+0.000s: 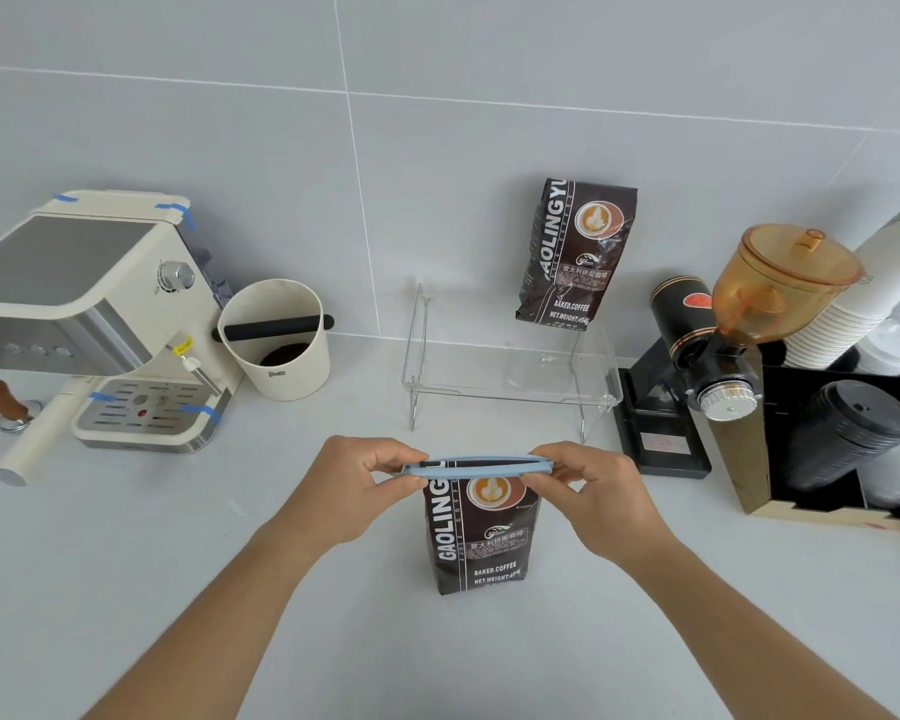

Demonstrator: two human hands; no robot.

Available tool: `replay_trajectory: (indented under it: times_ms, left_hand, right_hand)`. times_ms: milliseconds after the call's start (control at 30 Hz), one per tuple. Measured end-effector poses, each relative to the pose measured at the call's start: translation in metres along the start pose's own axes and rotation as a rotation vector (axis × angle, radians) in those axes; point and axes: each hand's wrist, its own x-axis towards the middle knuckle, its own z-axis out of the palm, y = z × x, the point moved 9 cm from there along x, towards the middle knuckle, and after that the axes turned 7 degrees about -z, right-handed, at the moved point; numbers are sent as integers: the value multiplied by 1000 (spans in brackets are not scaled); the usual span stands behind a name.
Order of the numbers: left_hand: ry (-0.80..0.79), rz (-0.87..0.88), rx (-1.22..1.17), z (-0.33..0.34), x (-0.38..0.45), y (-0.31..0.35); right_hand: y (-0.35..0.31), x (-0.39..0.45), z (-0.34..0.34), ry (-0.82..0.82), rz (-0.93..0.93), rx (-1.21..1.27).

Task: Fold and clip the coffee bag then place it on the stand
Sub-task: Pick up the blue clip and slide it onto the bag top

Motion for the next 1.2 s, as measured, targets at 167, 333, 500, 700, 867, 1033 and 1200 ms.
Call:
replay_trajectory:
  times_ms: [167,333,500,700,867,1033,1200]
  left_hand:
    - [26,37,-27,1,-5,1]
    - [7,24,-12,1,-7,1]
    - [-58,68,142,9,-6,14]
    - [-122,123,288,27,-1,37]
    - [-156,184,340,41,0,51]
    - [-145,204,360,44,1,54]
    - [-142,223,353,45,0,53]
  right_hand:
    - [-1,-4,-2,31,-12,-23]
    - [0,-5,-1,30,-9,-16]
    - [-3,-2,-1,-1,-9,13]
    - [-9,0,-1,-59,-9,10]
    - [-25,7,3,-152,-127,-103]
    - [-34,11,5,-151,-206,-180]
    - [-40,7,5,-136,-226,-221]
